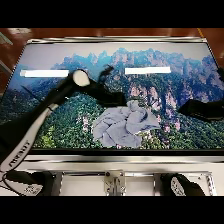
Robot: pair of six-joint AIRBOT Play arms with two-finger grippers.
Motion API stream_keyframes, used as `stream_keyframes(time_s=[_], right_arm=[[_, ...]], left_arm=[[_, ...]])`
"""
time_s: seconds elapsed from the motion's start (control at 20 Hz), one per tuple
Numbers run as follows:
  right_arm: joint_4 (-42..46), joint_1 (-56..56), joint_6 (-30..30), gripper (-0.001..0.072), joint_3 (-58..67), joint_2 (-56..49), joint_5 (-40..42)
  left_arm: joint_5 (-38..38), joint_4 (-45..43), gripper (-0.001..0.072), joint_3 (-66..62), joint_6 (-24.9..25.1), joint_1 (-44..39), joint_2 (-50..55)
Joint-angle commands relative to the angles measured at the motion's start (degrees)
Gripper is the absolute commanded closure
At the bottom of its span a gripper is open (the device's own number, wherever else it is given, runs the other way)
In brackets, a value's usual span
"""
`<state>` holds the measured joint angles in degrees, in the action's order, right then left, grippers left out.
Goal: Fold the shirts.
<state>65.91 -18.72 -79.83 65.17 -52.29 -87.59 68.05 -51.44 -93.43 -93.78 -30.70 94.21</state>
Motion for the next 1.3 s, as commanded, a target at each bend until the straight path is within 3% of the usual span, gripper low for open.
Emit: stream_keyframes(time_s=[0.0,0.15,0.4,0.55,0.85,0.9,0.95,1.05,1.15,1.2,1.25], right_arm=[[0.52,-0.04,1.57,0.0041,-2.29,-4.26,2.91],[-0.28,-0.04,3.23,0.0041,-2.32,-10.82,2.86],[-3.13,-0.04,5.55,0.0041,-2.32,-20.50,2.01],[-3.54,-0.04,4.96,0.0041,-2.32,-24.52,1.97],[-4.59,-0.04,6.43,0.0040,-2.32,-29.55,-0.26],[-4.79,-0.02,6.38,0.0040,-2.32,-30.05,-0.13],[-4.90,-0.02,6.10,0.0040,-2.34,-30.53,0.39],[-4.52,0.28,5.49,0.0040,-2.34,-31.93,1.49],[-3.76,2.10,5.57,0.0041,-2.34,-34.27,2.21],[-4.26,3.43,5.73,0.0040,-2.32,-35.87,2.93],[-4.83,4.72,6.23,0.0040,-2.34,-37.33,3.89]], left_arm=[[16.39,-13.88,0.0076,1.84,1.53,11.30,-7.50],[16.96,-16.79,0.0063,16.70,1.57,17.03,-16.76],[-0.39,-3.28,0.0041,45.48,1.62,15.89,-21.40],[-11.87,0.50,0.0043,51.34,1.53,11.45,-19.78],[-23.10,6.91,0.0049,51.63,1.86,6.99,-13.27],[-24.85,7.91,0.0091,51.65,2.19,6.64,-13.00],[-26.45,8.46,0.0234,51.60,2.27,6.23,-13.03],[-27.43,8.66,0.0287,51.21,2.23,5.68,-12.90],[-27.06,9.05,0.0578,51.19,2.25,5.66,-12.90],[-26.91,9.07,0.0665,51.19,3.04,5.68,-12.92],[-26.91,9.05,0.0670,51.19,3.54,5.68,-13.05]])
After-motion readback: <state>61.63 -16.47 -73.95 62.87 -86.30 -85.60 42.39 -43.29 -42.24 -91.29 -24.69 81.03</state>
